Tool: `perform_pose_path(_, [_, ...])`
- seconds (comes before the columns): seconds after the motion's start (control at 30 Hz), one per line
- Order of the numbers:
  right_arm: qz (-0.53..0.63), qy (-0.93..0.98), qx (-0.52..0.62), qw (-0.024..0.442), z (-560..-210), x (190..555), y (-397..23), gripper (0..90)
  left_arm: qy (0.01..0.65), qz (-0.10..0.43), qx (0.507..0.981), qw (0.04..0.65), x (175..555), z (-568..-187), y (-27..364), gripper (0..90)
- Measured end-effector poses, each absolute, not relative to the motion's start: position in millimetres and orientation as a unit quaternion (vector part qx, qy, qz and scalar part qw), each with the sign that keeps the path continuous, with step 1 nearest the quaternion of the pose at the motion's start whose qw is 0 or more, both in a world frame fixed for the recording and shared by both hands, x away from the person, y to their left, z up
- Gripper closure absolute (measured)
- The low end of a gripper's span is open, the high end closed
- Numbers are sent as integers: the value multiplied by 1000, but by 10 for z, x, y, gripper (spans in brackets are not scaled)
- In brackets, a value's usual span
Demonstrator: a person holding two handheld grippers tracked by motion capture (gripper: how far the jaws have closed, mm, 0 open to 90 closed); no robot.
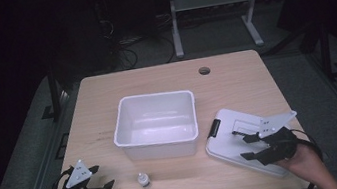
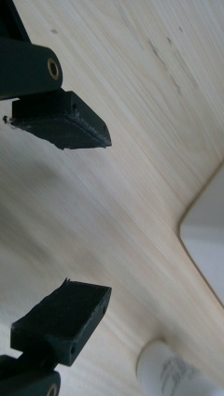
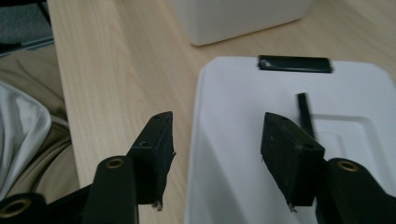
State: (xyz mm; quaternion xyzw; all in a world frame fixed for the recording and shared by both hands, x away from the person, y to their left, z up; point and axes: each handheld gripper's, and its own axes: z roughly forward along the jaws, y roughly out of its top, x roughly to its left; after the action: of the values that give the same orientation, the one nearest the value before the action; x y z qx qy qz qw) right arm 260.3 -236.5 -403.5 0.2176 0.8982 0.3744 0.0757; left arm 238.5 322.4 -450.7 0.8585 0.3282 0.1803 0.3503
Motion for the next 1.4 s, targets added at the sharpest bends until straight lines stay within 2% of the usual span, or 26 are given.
perform_pose_path(0.23, [369,902,213,67,-4190,2530,-2263,413,309,162,872,344,2377,-4424,3177,235])
perform_pose_path(0.33, [375,899,218,66,-4224,2520,-2258,402,318,150,868,350,2362,-4384,3193,277])
perform_pose_path(0.67, [381,893,228,67,-4349,2506,-2262,375,293,136,886,332,2341,-4305,3083,276])
perform_pose_path(1.4, [385,893,223,67,-4378,2496,-2200,348,232,85,919,306,2373,-4024,2789,252])
